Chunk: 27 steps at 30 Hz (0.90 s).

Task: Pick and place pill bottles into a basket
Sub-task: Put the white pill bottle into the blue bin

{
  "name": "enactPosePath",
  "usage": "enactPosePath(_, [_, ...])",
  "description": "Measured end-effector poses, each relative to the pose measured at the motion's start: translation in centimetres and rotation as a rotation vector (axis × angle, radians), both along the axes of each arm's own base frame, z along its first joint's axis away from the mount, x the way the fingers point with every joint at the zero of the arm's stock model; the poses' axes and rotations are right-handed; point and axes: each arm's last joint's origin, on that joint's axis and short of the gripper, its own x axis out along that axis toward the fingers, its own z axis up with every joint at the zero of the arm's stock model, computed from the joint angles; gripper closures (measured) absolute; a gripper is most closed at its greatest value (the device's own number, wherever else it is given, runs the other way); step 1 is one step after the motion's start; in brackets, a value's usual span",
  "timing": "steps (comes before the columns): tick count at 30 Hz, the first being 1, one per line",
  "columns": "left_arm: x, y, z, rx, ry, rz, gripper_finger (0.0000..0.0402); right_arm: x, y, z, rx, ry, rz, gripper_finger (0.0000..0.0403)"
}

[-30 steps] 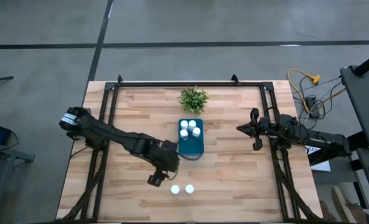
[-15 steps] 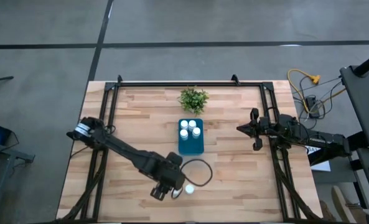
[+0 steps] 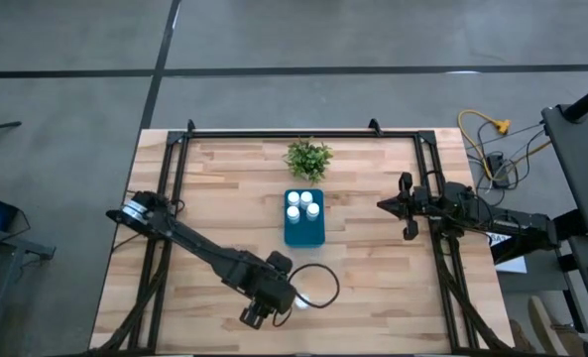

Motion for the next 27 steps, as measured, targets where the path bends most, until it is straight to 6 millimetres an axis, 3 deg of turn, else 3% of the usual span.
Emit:
enactPosePath(7, [0.9, -0.3, -1.9, 0.016, 0.024, -0.003, 0.0171, 0.0, 0.0, 0.0, 0.0, 0.0, -0.001, 0.0394])
enactPosePath(27, [1.5, -0.7, -3.7, -0.026, 0.014, -0.012, 0.0171, 0.1, 0.0, -0.2, 0.005, 0.02, 0.0, 0.0394])
